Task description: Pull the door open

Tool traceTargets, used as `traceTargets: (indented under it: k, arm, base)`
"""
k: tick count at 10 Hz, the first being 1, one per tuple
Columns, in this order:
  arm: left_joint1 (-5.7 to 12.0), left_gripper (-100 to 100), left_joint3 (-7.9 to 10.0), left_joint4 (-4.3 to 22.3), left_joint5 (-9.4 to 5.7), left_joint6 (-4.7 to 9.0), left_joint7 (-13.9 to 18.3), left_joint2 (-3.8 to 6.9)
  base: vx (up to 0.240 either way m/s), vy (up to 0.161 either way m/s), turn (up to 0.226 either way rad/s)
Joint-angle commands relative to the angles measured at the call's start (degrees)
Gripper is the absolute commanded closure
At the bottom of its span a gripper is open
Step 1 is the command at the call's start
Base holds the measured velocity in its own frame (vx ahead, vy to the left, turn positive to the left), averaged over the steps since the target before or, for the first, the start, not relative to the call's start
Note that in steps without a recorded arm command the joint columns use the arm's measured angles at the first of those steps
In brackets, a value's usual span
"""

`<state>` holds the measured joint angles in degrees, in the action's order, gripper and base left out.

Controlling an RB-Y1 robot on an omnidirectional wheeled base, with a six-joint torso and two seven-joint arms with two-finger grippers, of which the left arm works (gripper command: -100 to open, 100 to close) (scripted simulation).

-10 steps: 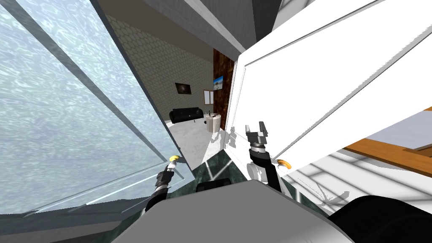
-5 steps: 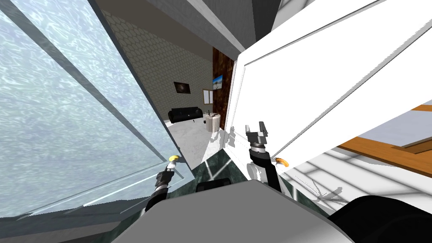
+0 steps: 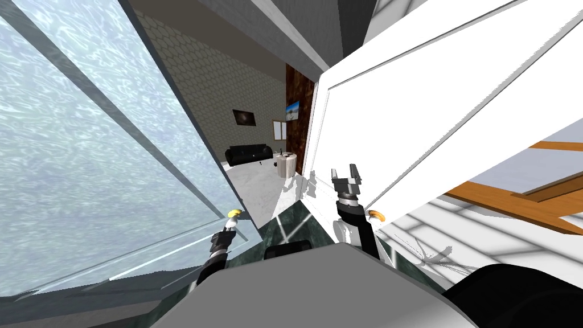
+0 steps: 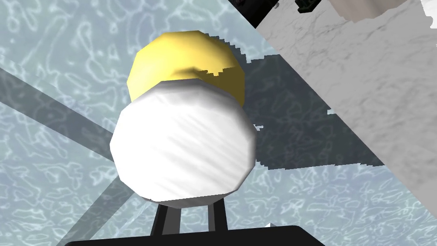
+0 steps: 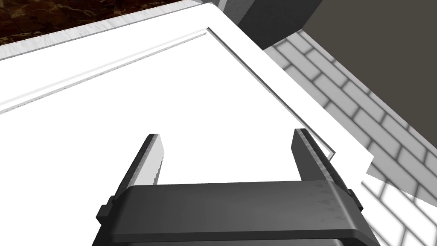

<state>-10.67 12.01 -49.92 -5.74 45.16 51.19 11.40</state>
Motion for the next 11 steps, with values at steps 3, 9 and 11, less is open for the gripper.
traceTargets:
  k: [3,9,11]
  arm:
    - [0.42,100,-0.77,-1.09,-0.39,0.91,4.07,-0.03]
    - [-1.14,-100,-1.23,-1.53,-1.76,-0.52,9.44,-0.58]
    - [-1.84,-100,-1.74,-2.71,-2.51,-0.58,12.52,-1.32]
  base:
    - [-0.025,0.002,-0.029]
    - [-0.030,0.006,-0.020]
    - [-0.089,-0.028,-0.035]
